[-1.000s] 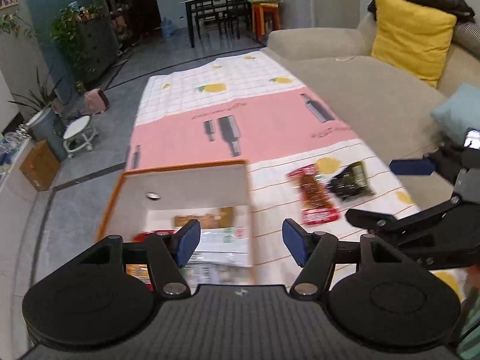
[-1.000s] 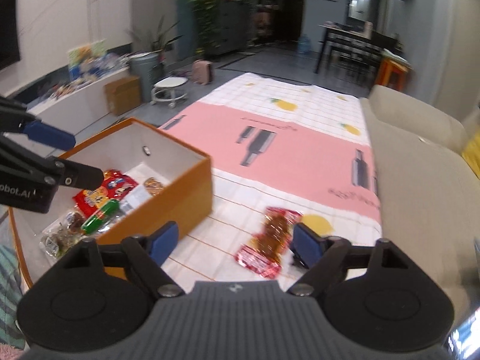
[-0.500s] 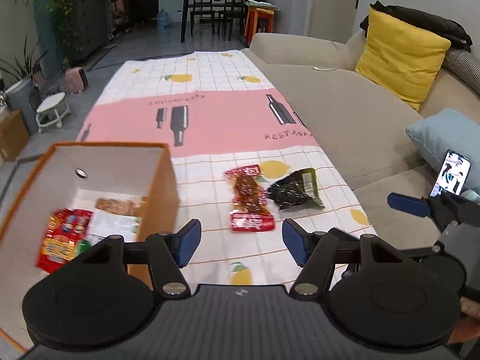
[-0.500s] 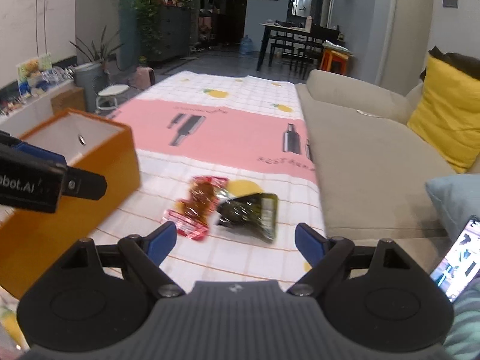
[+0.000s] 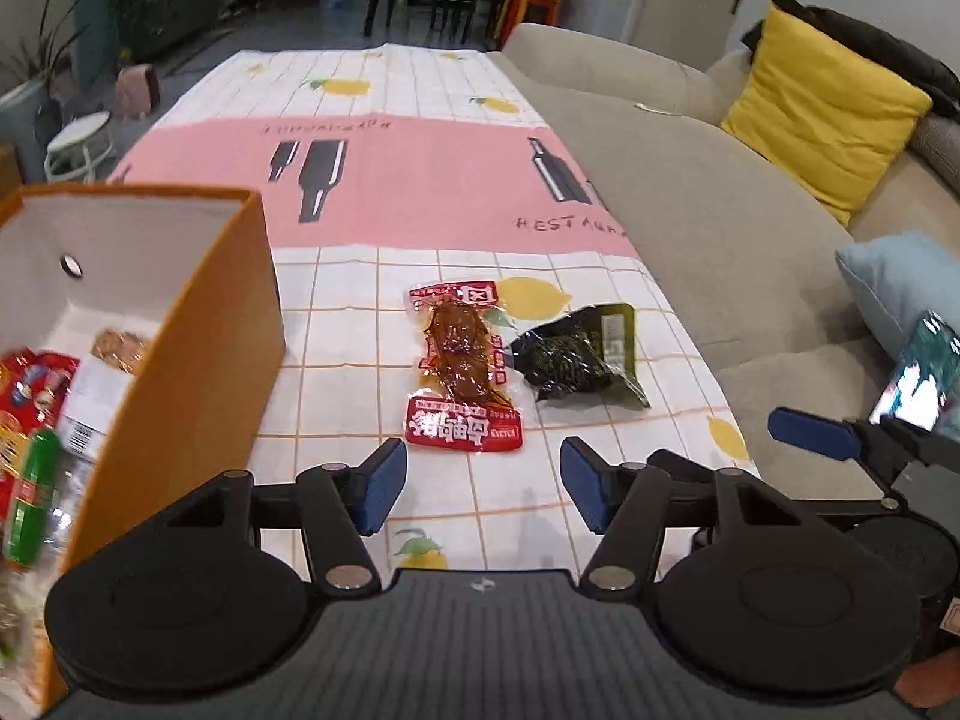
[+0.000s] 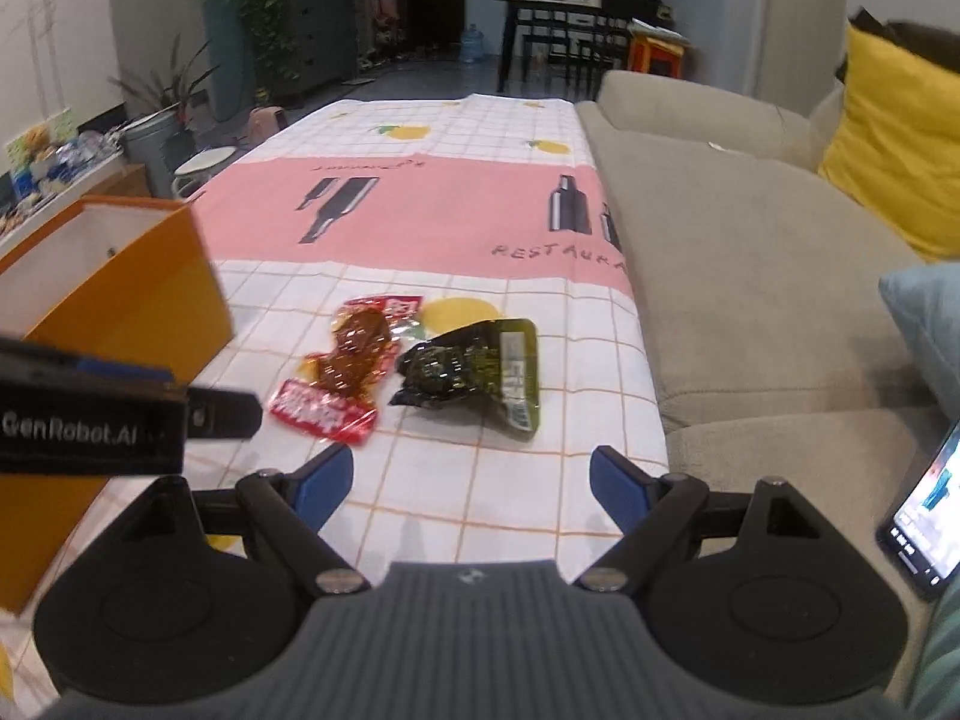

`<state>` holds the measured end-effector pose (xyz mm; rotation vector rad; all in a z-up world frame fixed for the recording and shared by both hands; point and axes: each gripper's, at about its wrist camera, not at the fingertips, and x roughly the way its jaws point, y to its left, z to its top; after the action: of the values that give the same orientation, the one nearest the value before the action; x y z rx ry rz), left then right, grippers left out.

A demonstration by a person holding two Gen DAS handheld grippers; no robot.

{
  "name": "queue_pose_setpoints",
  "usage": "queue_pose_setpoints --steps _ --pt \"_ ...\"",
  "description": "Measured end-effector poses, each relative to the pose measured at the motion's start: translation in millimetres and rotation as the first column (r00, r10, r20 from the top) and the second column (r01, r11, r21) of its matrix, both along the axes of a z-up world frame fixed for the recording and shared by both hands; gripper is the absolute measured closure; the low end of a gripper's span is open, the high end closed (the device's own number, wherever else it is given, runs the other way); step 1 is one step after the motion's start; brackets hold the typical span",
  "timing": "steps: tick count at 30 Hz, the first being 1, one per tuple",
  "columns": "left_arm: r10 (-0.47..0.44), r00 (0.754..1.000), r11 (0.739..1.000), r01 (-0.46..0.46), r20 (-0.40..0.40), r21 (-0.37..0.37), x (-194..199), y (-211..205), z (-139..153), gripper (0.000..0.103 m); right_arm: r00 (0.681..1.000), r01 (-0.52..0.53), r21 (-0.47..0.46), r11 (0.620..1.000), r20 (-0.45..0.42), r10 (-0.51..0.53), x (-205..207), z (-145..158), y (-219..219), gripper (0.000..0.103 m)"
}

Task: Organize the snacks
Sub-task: 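Grasp the red meat snack with the left tool while the right tool grasps the pickle pack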

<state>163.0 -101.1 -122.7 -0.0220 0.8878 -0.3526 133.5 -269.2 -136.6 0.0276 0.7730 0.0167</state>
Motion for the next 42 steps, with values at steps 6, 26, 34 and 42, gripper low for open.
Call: queue_pose_setpoints --steps 6,26,34,42 --pt "0.037 0.999 0.999 -0.037 0.009 -0.008 24 -3 -12 0.028 1.0 0.021 0.063 0.998 0.007 -0.022 20 -12 -12 0.022" --pt "0.033 0.988 0.999 -0.031 -0.151 0.019 100 -14 -46 0.029 0.996 -0.091 0.036 0.995 -0.021 0.092 98 -48 4 0.039" --pt "0.004 0.99 0.999 0.003 -0.139 0.05 102 -25 -55 0.021 0.996 -0.072 0.051 0.996 -0.04 0.074 98 -58 -1 0.046" --pt "-0.038 0.995 0.987 0.052 -0.09 0.154 100 -48 -61 0.014 0.998 0.017 0.049 0.999 -0.058 -0.014 79 -55 -11 0.048"
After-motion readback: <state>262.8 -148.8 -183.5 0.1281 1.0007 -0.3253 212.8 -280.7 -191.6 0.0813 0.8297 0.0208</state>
